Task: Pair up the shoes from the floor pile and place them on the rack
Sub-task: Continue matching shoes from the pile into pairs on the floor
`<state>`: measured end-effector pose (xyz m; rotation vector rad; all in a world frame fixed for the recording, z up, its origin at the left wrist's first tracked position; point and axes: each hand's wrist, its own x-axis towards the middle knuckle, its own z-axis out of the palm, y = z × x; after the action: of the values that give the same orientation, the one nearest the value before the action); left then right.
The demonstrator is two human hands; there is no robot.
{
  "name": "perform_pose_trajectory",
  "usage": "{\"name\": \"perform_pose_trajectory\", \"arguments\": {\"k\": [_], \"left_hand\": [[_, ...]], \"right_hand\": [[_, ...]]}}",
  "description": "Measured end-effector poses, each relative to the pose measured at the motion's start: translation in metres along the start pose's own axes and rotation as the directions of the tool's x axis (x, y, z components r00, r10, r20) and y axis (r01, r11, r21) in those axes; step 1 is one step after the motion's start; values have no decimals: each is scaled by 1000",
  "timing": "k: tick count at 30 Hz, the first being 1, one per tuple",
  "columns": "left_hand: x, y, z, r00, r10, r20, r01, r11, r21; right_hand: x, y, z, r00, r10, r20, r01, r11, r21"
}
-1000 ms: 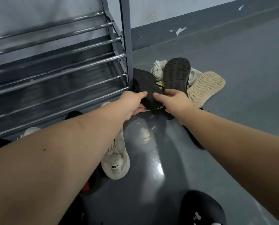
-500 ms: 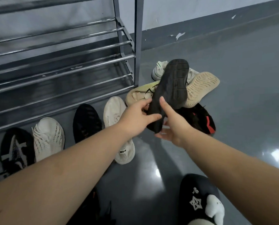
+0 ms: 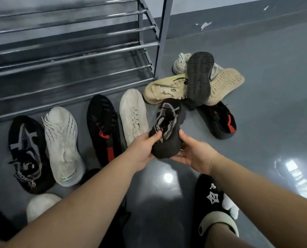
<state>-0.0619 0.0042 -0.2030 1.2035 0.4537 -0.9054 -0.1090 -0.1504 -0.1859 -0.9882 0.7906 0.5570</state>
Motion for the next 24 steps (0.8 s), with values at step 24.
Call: {"name": "perform_pose_trajectory", "arguments": {"k": [24], "left_hand": [[-8,-41,-18,999,29,37,-40,943,330]], "right_hand": [[16,27,-17,991,28,-130,-70,940,-335]]}}
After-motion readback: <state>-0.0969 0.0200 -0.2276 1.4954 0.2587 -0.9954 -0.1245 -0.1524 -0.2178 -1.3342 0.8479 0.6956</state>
